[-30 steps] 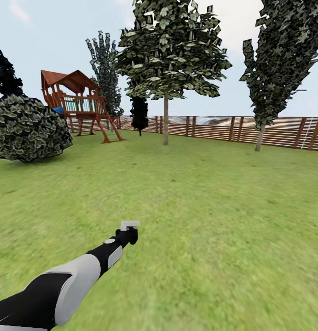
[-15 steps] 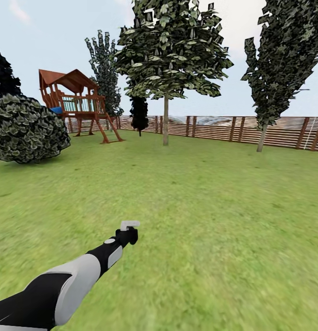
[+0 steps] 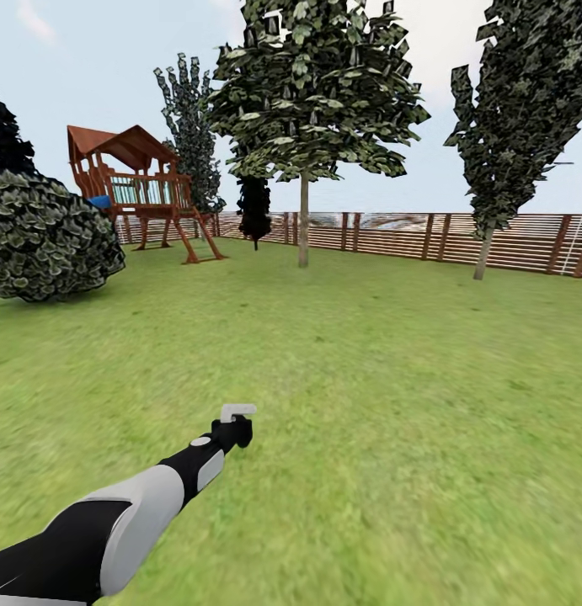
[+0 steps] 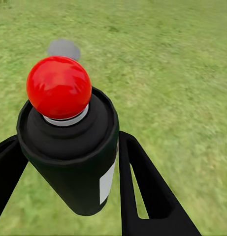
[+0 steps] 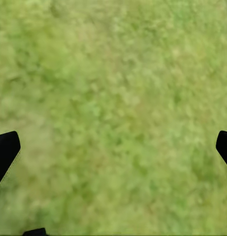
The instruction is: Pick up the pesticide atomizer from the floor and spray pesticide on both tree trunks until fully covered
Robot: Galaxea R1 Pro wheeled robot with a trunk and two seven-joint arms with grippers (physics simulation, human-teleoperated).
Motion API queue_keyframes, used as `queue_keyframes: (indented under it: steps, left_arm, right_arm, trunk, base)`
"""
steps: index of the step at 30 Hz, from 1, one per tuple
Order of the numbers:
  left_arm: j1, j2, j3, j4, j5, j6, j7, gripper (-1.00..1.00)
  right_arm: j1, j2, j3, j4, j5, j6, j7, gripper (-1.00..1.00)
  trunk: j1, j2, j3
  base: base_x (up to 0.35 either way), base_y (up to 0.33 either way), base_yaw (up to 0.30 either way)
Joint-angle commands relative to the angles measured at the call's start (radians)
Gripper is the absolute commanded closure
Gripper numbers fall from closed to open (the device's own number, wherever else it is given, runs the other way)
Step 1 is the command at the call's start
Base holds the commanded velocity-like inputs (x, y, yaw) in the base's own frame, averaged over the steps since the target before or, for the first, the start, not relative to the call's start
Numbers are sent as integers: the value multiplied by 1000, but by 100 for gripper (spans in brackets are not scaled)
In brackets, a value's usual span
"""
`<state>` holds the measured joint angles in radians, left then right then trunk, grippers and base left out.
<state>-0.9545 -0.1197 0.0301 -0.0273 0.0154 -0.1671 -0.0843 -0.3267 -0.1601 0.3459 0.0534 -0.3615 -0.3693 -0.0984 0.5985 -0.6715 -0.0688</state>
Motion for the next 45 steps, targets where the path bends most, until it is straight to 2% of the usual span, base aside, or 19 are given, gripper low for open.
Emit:
queue_keyframes:
  steps: [1, 45]
  left_arm:
    - [-1, 0, 2, 1, 0, -3, -3, 100]
    - [-1, 0, 2, 1, 0, -3, -3, 100]
  right_arm:
    - [-2, 1, 8, 3, -6, -5, -1, -100]
    - [3, 1, 8, 3, -5, -5, 0, -100]
  trunk:
    - [1, -1, -2]
    - [1, -1, -2]
  base:
    - [350, 0, 0]
    - [350, 0, 0]
